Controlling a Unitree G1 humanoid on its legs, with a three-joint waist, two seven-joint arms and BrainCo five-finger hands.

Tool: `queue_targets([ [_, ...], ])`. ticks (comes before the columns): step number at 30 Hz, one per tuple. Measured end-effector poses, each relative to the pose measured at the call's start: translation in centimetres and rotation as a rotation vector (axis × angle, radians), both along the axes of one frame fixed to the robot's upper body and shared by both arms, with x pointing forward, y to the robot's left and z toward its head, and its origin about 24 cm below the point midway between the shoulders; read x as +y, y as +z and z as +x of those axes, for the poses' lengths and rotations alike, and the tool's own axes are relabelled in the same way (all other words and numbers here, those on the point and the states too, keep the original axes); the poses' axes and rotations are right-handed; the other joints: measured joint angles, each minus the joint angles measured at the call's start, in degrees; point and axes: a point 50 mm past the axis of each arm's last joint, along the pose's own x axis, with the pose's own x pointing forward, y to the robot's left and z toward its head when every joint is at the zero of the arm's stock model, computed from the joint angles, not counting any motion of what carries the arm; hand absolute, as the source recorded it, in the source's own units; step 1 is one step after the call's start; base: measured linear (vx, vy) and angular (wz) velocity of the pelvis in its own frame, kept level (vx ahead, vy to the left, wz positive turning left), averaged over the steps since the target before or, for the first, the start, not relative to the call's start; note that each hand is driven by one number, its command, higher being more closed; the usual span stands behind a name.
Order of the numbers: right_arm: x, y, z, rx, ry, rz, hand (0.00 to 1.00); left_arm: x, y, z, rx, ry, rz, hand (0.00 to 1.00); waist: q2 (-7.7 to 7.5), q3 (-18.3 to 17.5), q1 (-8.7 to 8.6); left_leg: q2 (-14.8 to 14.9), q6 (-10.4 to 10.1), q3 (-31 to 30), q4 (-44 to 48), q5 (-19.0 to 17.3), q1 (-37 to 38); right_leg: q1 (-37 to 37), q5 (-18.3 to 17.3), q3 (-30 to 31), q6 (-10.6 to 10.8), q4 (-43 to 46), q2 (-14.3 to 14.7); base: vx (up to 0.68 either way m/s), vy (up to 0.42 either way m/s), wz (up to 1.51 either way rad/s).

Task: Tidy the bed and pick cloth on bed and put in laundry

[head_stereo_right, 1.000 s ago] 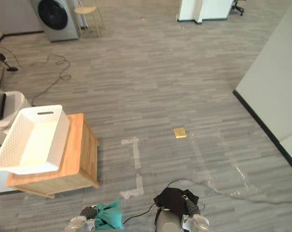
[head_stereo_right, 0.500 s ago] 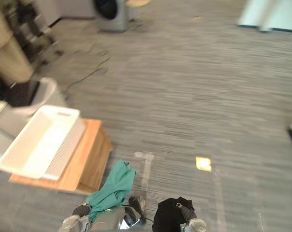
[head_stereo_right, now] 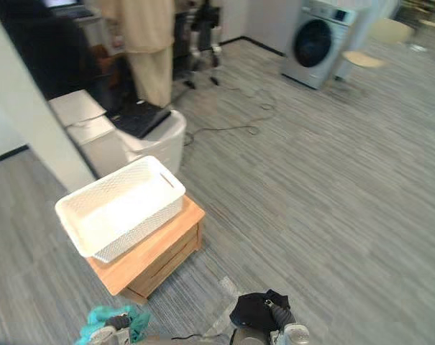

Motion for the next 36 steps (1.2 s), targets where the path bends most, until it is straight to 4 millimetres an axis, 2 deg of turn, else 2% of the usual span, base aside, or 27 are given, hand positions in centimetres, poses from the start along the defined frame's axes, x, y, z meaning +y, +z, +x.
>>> queue_targets([
  [1, 0.5, -0.2, -0.2, 0.007, 0.001, 0.019, 1.00, 0.9, 0.1, -0.2, 0.004, 0.006, 0.027, 1.00, -1.99, -0.1, 0.01, -1.0, -1.3, -0.9, 0.2, -1.0, 0.2, -0.1, 2.6, 1.2, -0.3, 0.4, -0.7, 0.19, -0.508, 1.56],
  [2, 0.5, -0.2, -0.1, 0.010, -0.010, 0.028, 1.00, 0.1, -0.2, -0.4, 0.010, 0.045, 0.007, 1.00, 0.09, 0.6, 0.31, 1.3, -2.9, -2.9, 1.8, -2.1, 0.4, 0.8, 0.1, -1.8, -2.0, 3.8, 0.6, 0.12, -0.381, 1.02],
  [3, 0.4, -0.2, -0.1, 0.007, -0.010, 0.030, 1.00, 0.0, -0.2, -0.7, 0.010, 0.069, 0.004, 1.00, 0.64, 0.1, 0.89, 2.0, -3.4, -2.4, 2.6, -2.5, -0.3, 1.3, -1.4, -2.6, -2.6, 3.2, 1.1, 0.15, -0.421, 0.98],
  [4, -0.2, 0.2, 0.8, -0.018, 0.025, 0.015, 1.00, -0.5, -0.5, -1.6, 0.019, 0.142, -0.019, 1.00, 3.45, 0.4, 1.82, 4.9, -5.0, -1.4, 4.8, -2.9, -0.6, 2.8, -2.8, -5.2, -4.2, 3.5, 3.1, 0.09, -0.259, 0.61],
  [6, -0.2, 0.2, 0.9, -0.019, 0.025, 0.017, 1.00, -0.3, -0.5, -2.2, 0.020, 0.178, -0.019, 1.00, 3.94, 0.5, 1.71, 5.4, -6.0, 1.4, 9.8, -2.0, -3.1, 4.9, -4.5, -8.3, -5.0, 3.4, 2.6, 0.08, -0.259, 0.88],
  [7, -0.1, 0.2, 0.6, -0.017, 0.016, 0.024, 1.00, -0.1, -0.5, -2.5, 0.012, 0.188, -0.011, 1.00, 3.86, 0.6, 1.67, 6.5, -6.5, 6.0, 14.6, -1.3, -5.6, 6.9, -5.1, -11.3, -5.6, 2.7, 2.0, 0.05, -0.218, 1.08],
  [8, -0.2, 0.1, 0.4, -0.011, 0.016, 0.022, 1.00, 0.0, -0.5, -2.7, 0.010, 0.194, -0.008, 1.00, 3.88, 0.5, 1.64, 7.2, -6.5, 9.1, 16.9, -1.2, -6.8, 8.0, -5.2, -12.9, -5.7, 2.0, 1.8, 0.05, -0.182, 1.26],
  [10, -0.3, 0.0, 0.0, 0.009, 0.017, 0.019, 1.00, 0.2, -0.5, -3.1, 0.004, 0.188, 0.011, 1.00, 3.87, 0.5, 1.76, 9.5, -5.7, 21.4, 18.3, -0.8, -8.5, 10.9, -5.6, -18.1, -5.0, 0.5, 1.4, 0.05, -0.121, 1.11],
  [12, -0.3, 0.0, 0.0, 0.010, 0.019, 0.020, 1.00, 0.3, -0.6, -3.8, 0.011, 0.191, 0.022, 1.00, 3.69, 0.4, 1.54, 8.7, -5.0, 26.5, 11.4, -0.9, -7.3, 10.9, -5.9, -20.6, -4.4, 0.0, 0.7, 0.07, -0.018, 0.79],
  [13, -0.3, 0.0, 0.0, 0.012, 0.018, 0.019, 1.00, 0.3, -0.6, -3.9, 0.012, 0.195, 0.027, 1.00, 3.46, 0.4, 1.43, 8.0, -3.7, 27.1, 8.7, -0.3, -6.6, 10.7, -5.6, -21.3, -4.1, -0.2, 0.2, 0.18, 0.034, 0.66],
  [15, 0.1, -0.1, -0.1, 0.019, 0.019, 0.033, 1.00, 0.5, -0.6, -4.5, 0.018, 0.205, 0.039, 1.00, 2.40, 0.0, 1.74, 4.4, -2.5, 26.5, 2.3, 3.8, -6.0, 11.4, -3.4, -24.0, -4.1, -3.2, -1.4, 0.20, 0.051, 0.49],
  [18, 0.2, -0.3, -0.6, 0.035, 0.008, 0.044, 1.00, 1.0, -0.5, -4.7, 0.023, 0.176, 0.050, 1.00, 1.76, -0.2, 1.78, 2.5, -1.7, 24.9, 0.4, 4.8, -4.1, 15.7, -1.6, -27.0, -3.5, -6.6, -2.0, 0.17, 0.073, 0.50],
  [22, 0.7, -0.3, -0.5, 0.038, 0.003, 0.063, 1.00, 1.2, -0.5, -4.9, 0.022, 0.155, 0.049, 1.00, 0.69, -0.9, 2.05, 1.4, -1.2, 23.6, 0.3, 5.9, -4.3, 17.3, -0.7, -29.3, -2.6, -6.8, -3.0, 0.10, 0.061, 0.39],
  [25, 1.3, -0.4, -0.2, 0.028, -0.014, 0.082, 1.00, 1.3, -0.4, -4.9, 0.014, 0.135, 0.065, 1.00, 0.60, -1.0, 2.33, 1.1, -1.1, 24.0, -2.4, 8.1, -3.2, 16.9, 0.9, -29.7, -2.5, -5.4, -3.2, 0.01, 0.045, 0.20],
  [26, 1.4, -0.4, -0.1, 0.025, -0.016, 0.081, 1.00, 1.1, -0.5, -5.1, 0.027, 0.129, 0.065, 1.00, 0.85, -0.9, 2.36, 0.6, -0.8, 24.5, -5.0, 8.2, -1.9, 15.1, 0.4, -29.5, -1.9, -0.6, -4.0, -0.05, 0.117, 0.15],
  [27, 1.1, -0.3, 0.0, 0.016, -0.032, 0.070, 1.00, 0.8, -0.7, -5.3, 0.048, 0.105, 0.061, 1.00, 2.42, -1.1, 1.73, 0.8, 0.0, 25.2, -6.5, 6.4, -1.0, 11.0, -1.2, -28.8, -1.3, 10.3, -6.1, -0.06, 0.141, 0.29],
  [28, 0.6, -0.1, 0.2, -0.002, -0.064, 0.060, 1.00, 0.8, -0.7, -5.2, 0.048, 0.086, 0.063, 1.00, 2.41, -0.7, 1.34, 0.6, 0.6, 24.9, -6.8, 4.6, -0.7, 8.1, -1.7, -27.3, -1.8, 17.5, -7.8, -0.08, 0.137, 0.54],
  [29, 0.5, 0.3, 1.0, -0.050, -0.082, 0.051, 1.00, 1.4, -0.5, -5.0, 0.045, 0.080, 0.081, 1.00, 0.69, -0.2, 0.88, -1.3, 1.0, 23.1, -6.9, 3.9, 0.1, 2.9, 0.4, -22.1, -1.5, 29.4, -11.4, -0.05, 0.087, 0.59],
  [30, 0.6, 0.3, 1.1, -0.065, -0.087, 0.050, 1.00, 1.5, -0.5, -4.9, 0.046, 0.076, 0.086, 1.00, 0.22, 0.0, 0.21, -1.9, 1.5, 21.9, -6.9, 3.8, 0.6, 0.6, 2.0, -19.5, -0.8, 34.0, -12.3, 0.04, 0.101, 0.88],
  [31, 1.0, 0.3, 1.1, -0.081, -0.114, 0.067, 1.00, 2.2, -0.3, -4.6, 0.046, 0.050, 0.111, 1.00, -1.12, 0.2, -0.46, -2.4, 2.5, 19.8, -7.0, 3.7, 1.5, -2.9, -1.3, -15.2, -1.2, 39.6, -11.6, 0.07, 0.073, 0.79],
  [32, 1.1, 0.3, 1.0, -0.082, -0.116, 0.072, 1.00, 2.4, -0.3, -4.7, 0.050, 0.042, 0.120, 1.00, -1.52, 0.2, -0.39, -2.2, 2.7, 18.7, -6.9, 3.7, 1.5, -3.7, -3.2, -14.7, -1.6, 39.8, -11.1, 0.11, 0.060, 1.01],
  [33, 1.4, 0.3, 1.0, -0.093, -0.122, 0.082, 1.00, 2.4, -0.3, -4.4, 0.052, 0.030, 0.122, 1.00, -1.82, 0.3, -0.48, -1.5, 2.7, 16.6, -6.9, 3.6, 1.5, -4.8, -6.1, -14.7, -2.2, 37.4, -9.0, 0.14, 0.004, 1.11],
  [34, 1.7, 0.2, 0.7, -0.100, -0.162, 0.102, 1.00, 2.3, -0.3, -4.2, 0.056, 0.008, 0.127, 1.00, -1.46, 0.3, -0.83, -0.3, 2.8, 13.8, -7.1, 3.7, 1.5, -5.3, -7.5, -14.7, -2.2, 30.9, -5.8, 0.18, -0.015, 1.14],
  [36, 1.7, 0.2, 0.6, -0.108, -0.208, 0.117, 1.00, 2.2, -0.3, -4.1, 0.060, -0.004, 0.128, 1.00, -1.00, 0.2, -1.06, 0.6, 2.1, 11.4, -7.2, 3.9, 1.5, -5.3, -7.5, -14.0, -2.3, 22.8, -3.1, 0.19, -0.055, 0.87],
])
